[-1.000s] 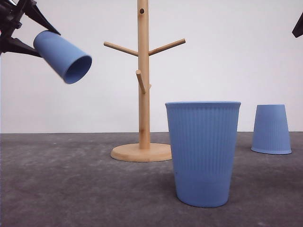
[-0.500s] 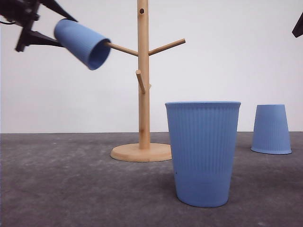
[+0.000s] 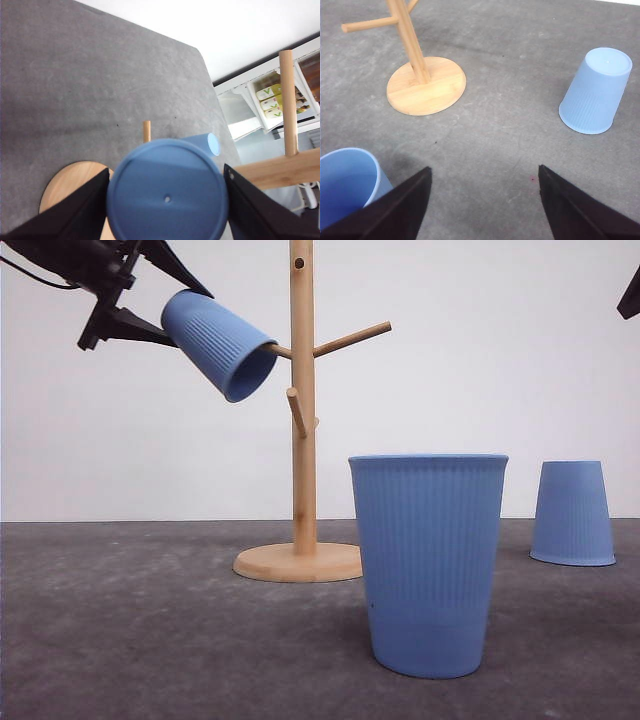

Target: Place three cups

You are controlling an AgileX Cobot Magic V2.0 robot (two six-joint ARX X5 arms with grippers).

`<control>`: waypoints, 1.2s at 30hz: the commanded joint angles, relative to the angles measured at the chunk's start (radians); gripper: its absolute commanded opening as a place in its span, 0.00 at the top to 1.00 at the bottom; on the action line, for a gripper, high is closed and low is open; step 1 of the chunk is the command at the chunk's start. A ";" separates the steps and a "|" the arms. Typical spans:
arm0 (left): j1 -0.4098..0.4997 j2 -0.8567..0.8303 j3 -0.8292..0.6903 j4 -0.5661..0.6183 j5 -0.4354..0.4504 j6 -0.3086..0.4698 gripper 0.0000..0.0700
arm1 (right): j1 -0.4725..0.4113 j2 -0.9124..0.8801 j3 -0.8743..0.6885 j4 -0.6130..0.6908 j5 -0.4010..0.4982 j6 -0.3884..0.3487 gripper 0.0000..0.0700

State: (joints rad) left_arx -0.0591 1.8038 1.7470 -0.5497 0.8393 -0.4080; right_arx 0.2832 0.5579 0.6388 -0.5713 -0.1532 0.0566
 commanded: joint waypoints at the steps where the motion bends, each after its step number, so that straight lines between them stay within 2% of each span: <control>1: -0.009 0.011 0.024 0.015 -0.015 0.007 0.61 | 0.005 0.003 0.012 0.010 0.004 0.011 0.39; 7: -0.033 0.011 0.024 0.015 -0.063 0.020 0.57 | 0.005 0.003 0.012 0.010 0.004 0.011 0.39; 10: -0.040 0.011 0.024 0.014 -0.065 0.026 0.42 | 0.005 0.003 0.012 0.010 0.004 0.010 0.39; 16: -0.044 0.011 0.024 0.007 -0.065 0.027 0.36 | 0.005 0.003 0.012 0.009 0.004 0.010 0.39; 29: -0.045 0.011 0.024 -0.033 -0.065 0.064 0.36 | 0.005 0.003 0.012 0.010 0.004 0.010 0.39; 33: -0.044 0.011 0.024 -0.036 -0.065 0.064 0.25 | 0.005 0.003 0.012 0.009 0.003 0.010 0.39; 36: -0.044 0.011 0.024 -0.039 -0.065 0.065 0.25 | 0.005 0.003 0.012 0.009 0.003 0.010 0.39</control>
State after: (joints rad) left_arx -0.0998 1.8034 1.7470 -0.5953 0.7723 -0.3588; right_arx 0.2832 0.5579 0.6388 -0.5713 -0.1532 0.0566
